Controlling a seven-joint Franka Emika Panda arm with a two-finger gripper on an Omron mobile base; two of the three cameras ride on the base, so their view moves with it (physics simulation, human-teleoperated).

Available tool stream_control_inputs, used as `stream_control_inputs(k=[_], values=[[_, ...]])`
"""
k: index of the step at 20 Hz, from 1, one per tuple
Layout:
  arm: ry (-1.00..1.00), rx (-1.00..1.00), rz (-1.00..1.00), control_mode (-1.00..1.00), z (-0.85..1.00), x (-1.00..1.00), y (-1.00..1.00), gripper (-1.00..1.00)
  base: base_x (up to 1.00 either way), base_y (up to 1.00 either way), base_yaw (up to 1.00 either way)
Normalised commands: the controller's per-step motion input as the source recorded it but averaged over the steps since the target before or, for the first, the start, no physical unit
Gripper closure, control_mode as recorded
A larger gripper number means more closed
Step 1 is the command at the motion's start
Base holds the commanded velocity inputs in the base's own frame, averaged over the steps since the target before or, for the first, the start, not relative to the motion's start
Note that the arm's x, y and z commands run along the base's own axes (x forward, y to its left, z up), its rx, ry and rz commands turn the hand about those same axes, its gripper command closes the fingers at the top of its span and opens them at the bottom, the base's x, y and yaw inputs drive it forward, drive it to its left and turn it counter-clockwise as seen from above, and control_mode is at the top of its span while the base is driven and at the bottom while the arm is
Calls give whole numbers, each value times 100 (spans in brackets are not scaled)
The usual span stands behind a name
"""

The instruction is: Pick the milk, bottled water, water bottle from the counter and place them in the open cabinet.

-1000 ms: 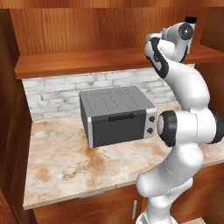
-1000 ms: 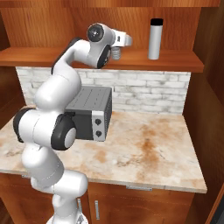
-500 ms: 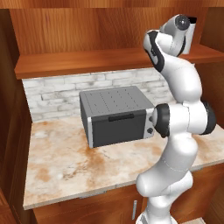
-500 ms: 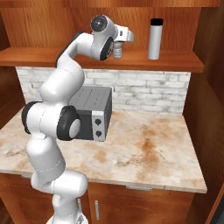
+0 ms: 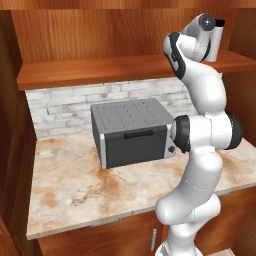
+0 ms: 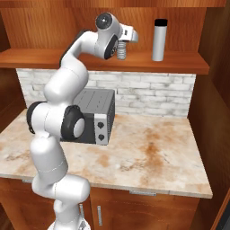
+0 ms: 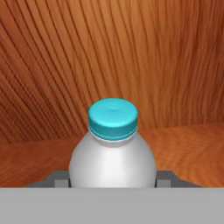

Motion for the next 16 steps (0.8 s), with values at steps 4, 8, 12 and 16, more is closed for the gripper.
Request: stream_control_inputs(k=[4, 8, 12, 16], values=[[3, 0, 0, -100, -2, 5, 0, 100, 0, 0, 0], [5, 0, 0, -100, -1, 12, 0, 100, 0, 0, 0], [2, 0, 0, -100, -8, 8, 0, -100, 0, 0, 0], [0, 0, 0, -100, -6, 0, 0, -100, 0, 0, 0]])
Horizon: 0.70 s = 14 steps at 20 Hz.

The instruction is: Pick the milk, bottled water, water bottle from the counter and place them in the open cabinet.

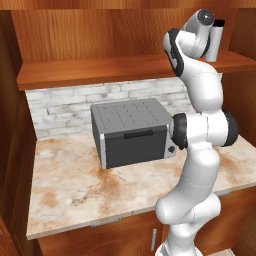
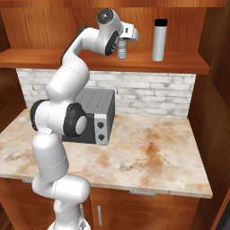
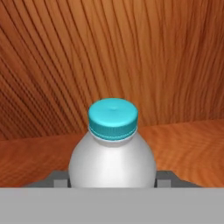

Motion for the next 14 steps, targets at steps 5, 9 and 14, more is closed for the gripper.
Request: stream_control_inputs(k=[5, 9, 14], values=[[0, 0, 0, -100, 0, 0, 0, -100, 0, 0, 0], [0, 0, 0, -100, 0, 4, 0, -100, 0, 0, 0], [0, 0, 0, -100, 0, 12, 0, -100, 0, 0, 0]])
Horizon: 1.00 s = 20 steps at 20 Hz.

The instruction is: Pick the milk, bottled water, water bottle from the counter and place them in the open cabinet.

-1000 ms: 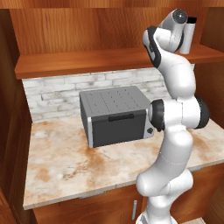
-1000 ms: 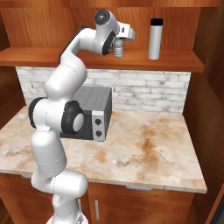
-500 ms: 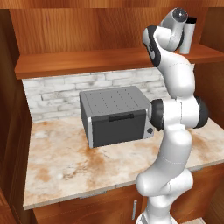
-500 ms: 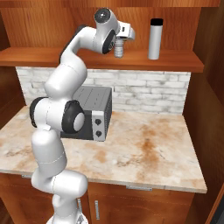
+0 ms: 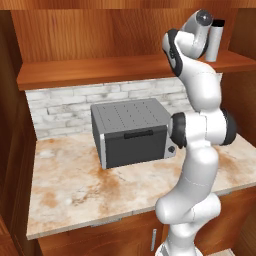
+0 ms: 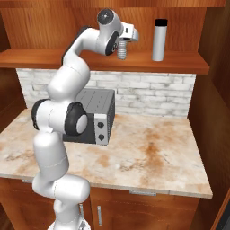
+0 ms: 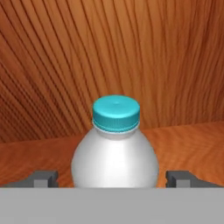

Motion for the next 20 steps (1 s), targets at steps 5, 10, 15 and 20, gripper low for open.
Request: stream_control_inputs(k=[5, 10, 15, 20], values=[[-1, 0, 0, -100, 0, 16, 0, -100, 0, 0, 0], [-3, 0, 0, -100, 12, 0, 0, -100, 0, 0, 0], [0, 0, 0, -100, 18, -2, 0, -100, 0, 0, 0], [0, 0, 0, -100, 16, -18, 0, -100, 0, 0, 0]])
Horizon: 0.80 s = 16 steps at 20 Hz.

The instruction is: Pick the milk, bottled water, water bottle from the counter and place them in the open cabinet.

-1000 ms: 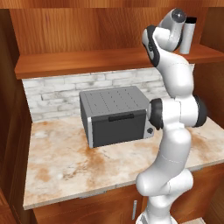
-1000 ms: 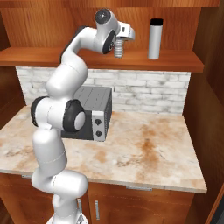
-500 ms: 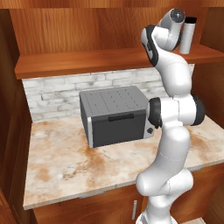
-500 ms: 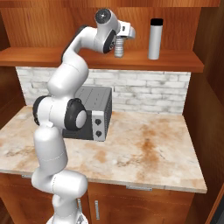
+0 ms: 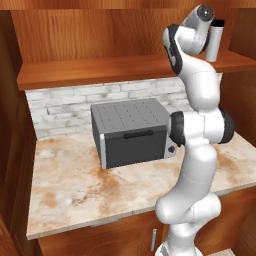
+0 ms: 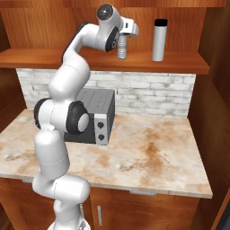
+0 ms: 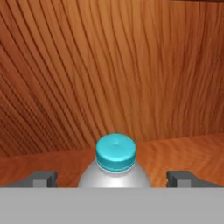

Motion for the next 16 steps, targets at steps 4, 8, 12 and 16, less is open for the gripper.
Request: stream_control_inputs(k=[4, 8, 12, 16], values=[[0, 0, 0, -100, 14, -31, 0, -100, 0, 0, 0], [0, 0, 0, -100, 15, -42, 0, -100, 0, 0, 0], [0, 0, 0, -100, 11, -62, -1, -100, 0, 0, 0], [0, 0, 0, -100, 5, -73, 0, -100, 0, 0, 0]])
